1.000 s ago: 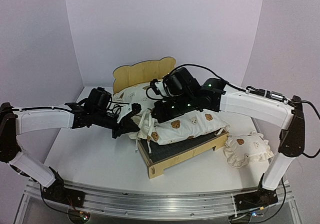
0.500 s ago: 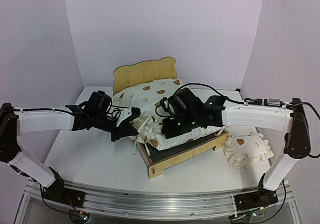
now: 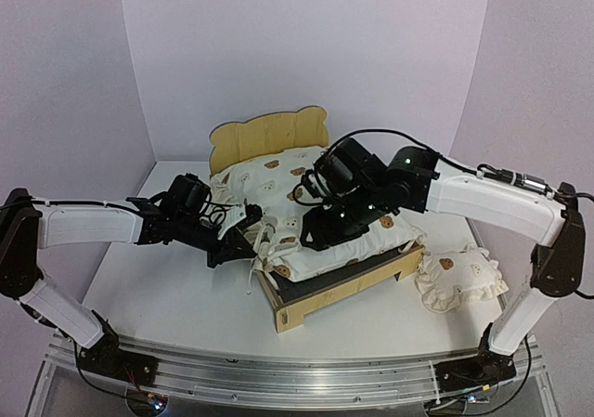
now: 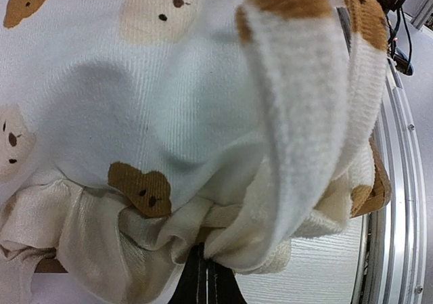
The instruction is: Set up the pet bed
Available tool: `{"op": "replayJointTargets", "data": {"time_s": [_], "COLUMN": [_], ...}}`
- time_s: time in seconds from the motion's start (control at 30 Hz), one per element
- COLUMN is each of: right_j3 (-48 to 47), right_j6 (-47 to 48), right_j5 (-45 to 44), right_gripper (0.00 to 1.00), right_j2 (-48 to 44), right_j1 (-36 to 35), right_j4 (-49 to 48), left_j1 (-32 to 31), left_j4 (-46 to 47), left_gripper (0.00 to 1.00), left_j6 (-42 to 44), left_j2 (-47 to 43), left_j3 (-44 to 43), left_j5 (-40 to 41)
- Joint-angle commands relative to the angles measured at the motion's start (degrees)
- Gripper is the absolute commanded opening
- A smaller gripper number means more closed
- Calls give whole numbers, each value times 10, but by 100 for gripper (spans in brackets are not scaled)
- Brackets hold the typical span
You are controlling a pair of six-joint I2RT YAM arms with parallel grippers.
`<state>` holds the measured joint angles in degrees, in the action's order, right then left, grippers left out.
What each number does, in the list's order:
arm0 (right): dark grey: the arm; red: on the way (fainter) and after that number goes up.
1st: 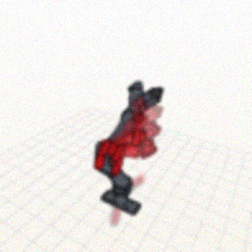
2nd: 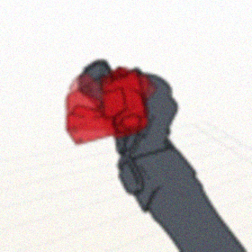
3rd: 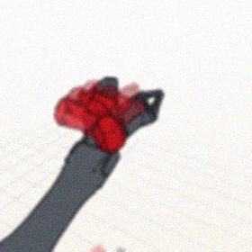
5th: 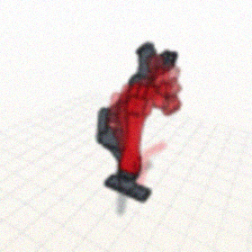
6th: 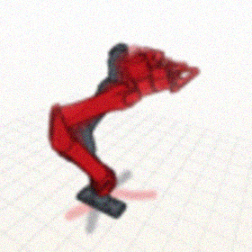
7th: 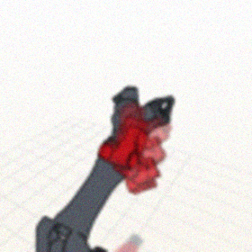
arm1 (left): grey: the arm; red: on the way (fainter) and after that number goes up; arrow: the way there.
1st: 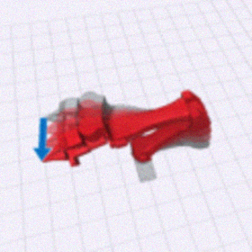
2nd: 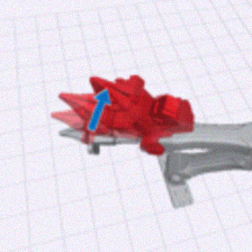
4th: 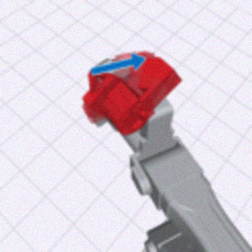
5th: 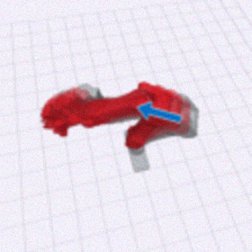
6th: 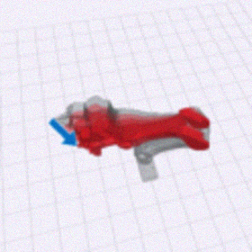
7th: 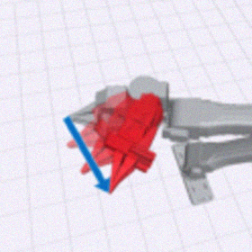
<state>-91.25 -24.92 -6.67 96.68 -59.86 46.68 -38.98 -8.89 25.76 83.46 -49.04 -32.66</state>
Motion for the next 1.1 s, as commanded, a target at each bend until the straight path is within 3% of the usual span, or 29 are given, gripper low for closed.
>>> {"op": "replayJointTargets", "data": {"time_s": [0.0, 0.13, 0.27, 0.4, 0.73, 0.93, 1.07], "right_j3": [109, 183, 174, 168, 139, 149, 166], "right_j6": [30, 34, 50, 38, 10, -19, -45], "right_j5": [62, 76, 38, -8, -12, -5, 12], "right_gripper": [48, 38, 32, 32, 29, 6, 0], "right_j2": [-43, -26, 20, 55, 109, 112, 112], "right_j1": [-64, -66, -66, -66, -43, -27, -7], "right_j4": [-118, -309, -367, -387, -397, -397, -397], "left_j1": [3, 3, 3, 3, 3, 3, 3], "left_j4": [28, 35, 40, 43, 47, 46, 35], "left_gripper": [0, 0, 0, 0, 0, 0, 0], "left_j6": [-13, -16, -17, -19, -19, -16, -14], "left_j2": [2, 6, 6, 4, 6, 6, 6], "left_j3": [-9, -15, -11, -9, -8, -7, -5], "left_j5": [-6, -8, -6, -8, -5, -1, 2]}}
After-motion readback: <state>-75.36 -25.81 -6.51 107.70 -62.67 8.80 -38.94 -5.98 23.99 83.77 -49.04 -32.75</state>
